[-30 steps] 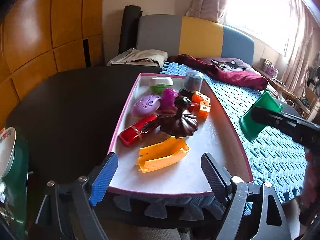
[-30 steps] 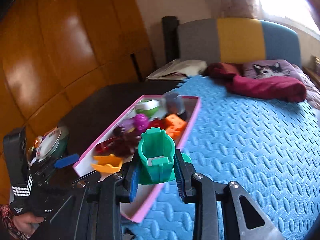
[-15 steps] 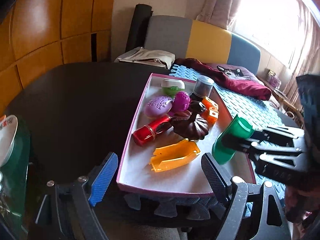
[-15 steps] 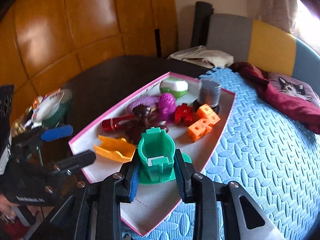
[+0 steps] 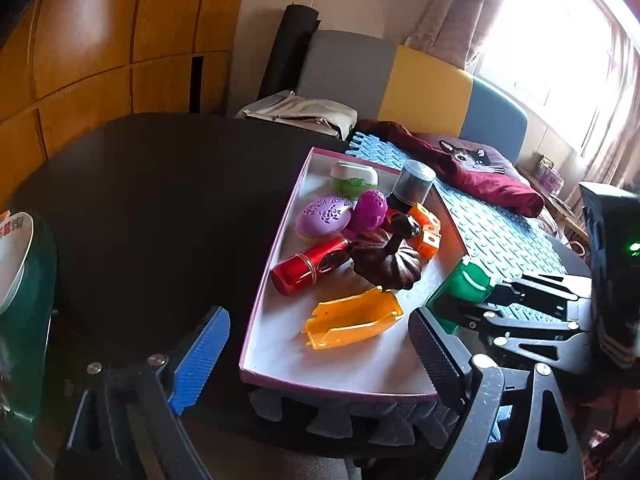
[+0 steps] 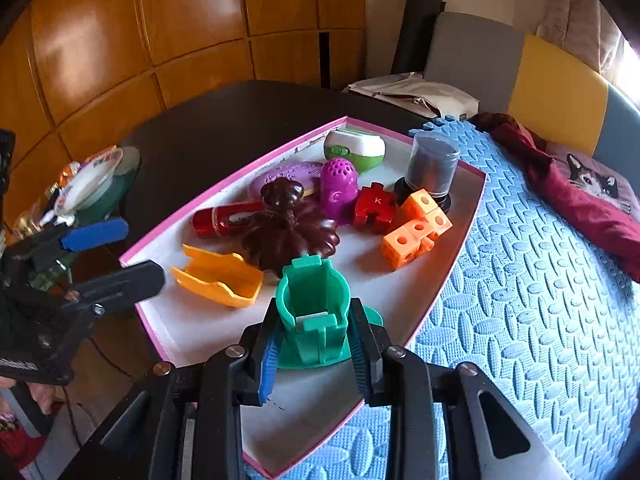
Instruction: Organize rigid objects
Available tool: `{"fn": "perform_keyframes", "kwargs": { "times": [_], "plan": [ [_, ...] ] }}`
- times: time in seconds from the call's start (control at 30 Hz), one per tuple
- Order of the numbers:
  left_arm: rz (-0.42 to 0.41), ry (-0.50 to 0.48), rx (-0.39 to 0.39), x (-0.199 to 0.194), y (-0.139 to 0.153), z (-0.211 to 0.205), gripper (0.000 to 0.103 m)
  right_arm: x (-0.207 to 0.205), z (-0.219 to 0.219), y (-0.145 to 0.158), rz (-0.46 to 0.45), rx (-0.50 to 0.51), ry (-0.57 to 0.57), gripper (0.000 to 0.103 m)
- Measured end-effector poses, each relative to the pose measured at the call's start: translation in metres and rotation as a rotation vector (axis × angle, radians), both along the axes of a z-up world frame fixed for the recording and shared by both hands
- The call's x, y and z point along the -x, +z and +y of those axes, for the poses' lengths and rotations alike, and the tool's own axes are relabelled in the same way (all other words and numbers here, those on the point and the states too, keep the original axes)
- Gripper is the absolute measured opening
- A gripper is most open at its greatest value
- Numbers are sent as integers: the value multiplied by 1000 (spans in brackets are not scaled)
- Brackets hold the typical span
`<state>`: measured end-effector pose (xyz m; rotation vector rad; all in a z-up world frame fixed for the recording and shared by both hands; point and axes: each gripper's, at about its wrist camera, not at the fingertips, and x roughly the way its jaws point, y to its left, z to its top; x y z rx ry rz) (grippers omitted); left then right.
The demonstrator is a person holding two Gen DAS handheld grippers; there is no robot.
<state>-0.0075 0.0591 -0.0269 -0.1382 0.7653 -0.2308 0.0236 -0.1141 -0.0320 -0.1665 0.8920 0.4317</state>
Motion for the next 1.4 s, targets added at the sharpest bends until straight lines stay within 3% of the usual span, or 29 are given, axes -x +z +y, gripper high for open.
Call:
{"fn": "perform_keyframes", "kwargs": {
  "times": [0.17,0.7,0.9,1.23,1.4],
  "plan": [
    [-13,11,-16,1,3,-1,100,1,1,-3,8,-1,-2,31],
    [17,106,-142,-6,6,-3,103,1,4,-1,15,-27,-12,35],
    [45,134,-196,-7,6,-5,103,17,-14,16,3,-72,-108,44],
    [38,180,-266,-3,18,-7,103,26,-20,37,-23,-29,-330,44],
    [10,202,-298,2,27,-7,103,30,-16,45,-33,-26,-384,44]
  ]
}}
